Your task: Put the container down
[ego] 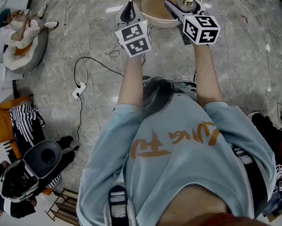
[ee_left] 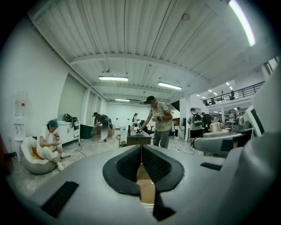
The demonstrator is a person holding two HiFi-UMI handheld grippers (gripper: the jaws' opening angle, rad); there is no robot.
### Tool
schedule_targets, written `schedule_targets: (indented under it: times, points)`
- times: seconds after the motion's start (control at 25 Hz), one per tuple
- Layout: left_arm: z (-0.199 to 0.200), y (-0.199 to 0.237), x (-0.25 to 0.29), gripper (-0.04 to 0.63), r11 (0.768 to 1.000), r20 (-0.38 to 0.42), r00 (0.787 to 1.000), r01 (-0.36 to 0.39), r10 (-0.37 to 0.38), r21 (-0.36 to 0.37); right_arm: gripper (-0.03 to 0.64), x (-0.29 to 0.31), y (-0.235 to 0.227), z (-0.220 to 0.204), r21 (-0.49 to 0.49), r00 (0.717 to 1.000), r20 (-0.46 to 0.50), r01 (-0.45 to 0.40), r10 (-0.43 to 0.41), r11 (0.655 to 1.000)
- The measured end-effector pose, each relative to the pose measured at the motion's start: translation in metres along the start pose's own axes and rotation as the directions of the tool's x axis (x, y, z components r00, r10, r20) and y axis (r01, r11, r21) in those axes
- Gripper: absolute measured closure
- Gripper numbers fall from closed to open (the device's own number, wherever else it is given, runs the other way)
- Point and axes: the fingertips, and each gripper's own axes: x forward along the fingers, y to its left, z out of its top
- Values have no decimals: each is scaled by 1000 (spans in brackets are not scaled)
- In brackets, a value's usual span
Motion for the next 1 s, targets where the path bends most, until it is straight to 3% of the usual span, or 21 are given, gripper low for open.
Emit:
schedule_targets:
  times: [0.28,0.56,1.0]
  points:
    - [-4,13,19,563,1000,-7,1000,-3,3,-10,256,21,3,-2,-24,999,-6,-35,35,999]
    - [-3,5,2,563,1000,1,1000,-21,21,-21,255,-3,-7,1,12,999,14,-29,28,1000]
    - [-7,29,6,563,997,-18,997,-75,75,-22,255,14,-22,-3,62,1000,3,-25,25,998]
